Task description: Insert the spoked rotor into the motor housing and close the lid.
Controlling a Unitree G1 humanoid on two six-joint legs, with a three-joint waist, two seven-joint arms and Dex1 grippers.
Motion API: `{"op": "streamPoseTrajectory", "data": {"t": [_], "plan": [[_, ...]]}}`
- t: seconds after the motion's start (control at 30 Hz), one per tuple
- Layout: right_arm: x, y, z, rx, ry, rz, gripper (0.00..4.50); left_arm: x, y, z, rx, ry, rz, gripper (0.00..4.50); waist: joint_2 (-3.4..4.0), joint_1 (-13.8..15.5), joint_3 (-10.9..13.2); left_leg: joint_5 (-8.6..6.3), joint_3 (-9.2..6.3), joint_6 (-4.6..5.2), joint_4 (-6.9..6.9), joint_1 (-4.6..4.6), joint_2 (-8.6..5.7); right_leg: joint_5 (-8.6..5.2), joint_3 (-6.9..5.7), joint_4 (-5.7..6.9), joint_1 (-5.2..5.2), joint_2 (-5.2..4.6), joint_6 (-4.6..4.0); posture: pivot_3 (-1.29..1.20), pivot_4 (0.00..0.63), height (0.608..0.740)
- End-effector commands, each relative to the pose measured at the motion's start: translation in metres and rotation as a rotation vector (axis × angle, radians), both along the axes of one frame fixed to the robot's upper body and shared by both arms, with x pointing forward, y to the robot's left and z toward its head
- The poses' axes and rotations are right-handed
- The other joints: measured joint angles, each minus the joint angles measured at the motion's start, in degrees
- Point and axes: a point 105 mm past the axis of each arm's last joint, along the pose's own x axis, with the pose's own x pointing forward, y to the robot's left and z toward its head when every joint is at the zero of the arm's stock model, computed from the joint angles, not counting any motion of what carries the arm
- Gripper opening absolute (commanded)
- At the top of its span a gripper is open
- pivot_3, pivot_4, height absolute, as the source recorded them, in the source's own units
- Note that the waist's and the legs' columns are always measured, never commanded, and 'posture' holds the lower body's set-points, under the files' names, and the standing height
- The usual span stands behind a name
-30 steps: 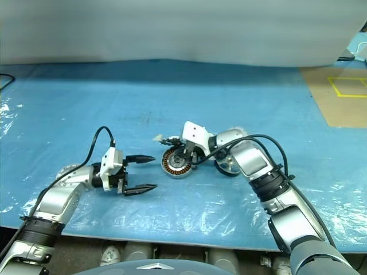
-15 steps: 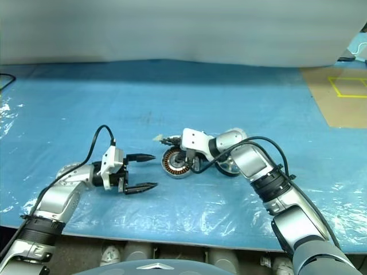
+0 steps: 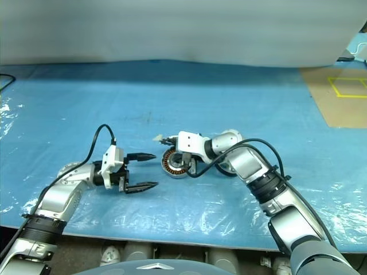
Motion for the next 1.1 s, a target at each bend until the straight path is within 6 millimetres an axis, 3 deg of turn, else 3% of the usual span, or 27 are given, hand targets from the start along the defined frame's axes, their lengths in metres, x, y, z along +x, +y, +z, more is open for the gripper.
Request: {"op": "streamPoseTrajectory", "data": {"t": [0.03, 0.3, 0.5, 0.73, 1.1], "plan": [[0.005, -0.01, -0.005, -0.041, -0.021, -0.026, 0.03, -0.002, -0.002, 0.004, -0.008, -0.028, -0.013, 4.5, 0.0, 0.0, 0.0, 0.0, 0.0, 0.0, 0.0, 0.01, 0.0, 0.0, 0.0, 0.0, 0.0, 0.0, 0.0, 0.0, 0.15, 0.74], [0.004, -0.022, -0.002, -0.049, -0.011, -0.035, 0.03, 0.001, -0.002, 0.004, -0.007, -0.029, -0.015, 4.5, 0.0, 0.0, 0.0, 0.0, 0.0, 0.0, 0.0, 0.04, 0.0, 0.0, 0.0, 0.0, 0.05, 0.0, 0.0, 0.0, 0.15, 0.74], [-0.011, -0.007, -0.002, -0.019, 0.021, 0.026, 0.03, 0.004, -0.002, 0.007, -0.005, -0.032, -0.02, 4.5, -0.01, 0.0, 0.0, 0.0, 0.0, 0.0, 0.0, 0.05, 0.01, 0.0, 0.0, -0.02, 0.05, 0.0, 0.0, 0.0, 0.15, 0.74], [-0.005, 0.003, -0.004, -0.026, -0.016, 0.029, 0.03, 0.004, -0.003, 0.01, -0.004, -0.032, -0.022, 4.5, -0.01, 0.0, 0.0, 0.0, 0.0, 0.0, 0.0, 0.06, 0.01, 0.0, 0.01, 0.0, 0.04, 0.01, 0.0, 0.0, 0.15, 0.74], [0.002, -0.025, -0.005, -0.067, -0.014, -0.015, 0.03, 0.0, -0.001, 0.007, -0.005, -0.027, -0.008, 4.5, -0.01, 0.2, 0.0, 0.0, -0.01, 0.0, 0.0, 0.06, -0.01, 0.0, -0.01, -0.02, 0.1, -0.02, 0.0, 0.0, 0.15, 0.74]]}}
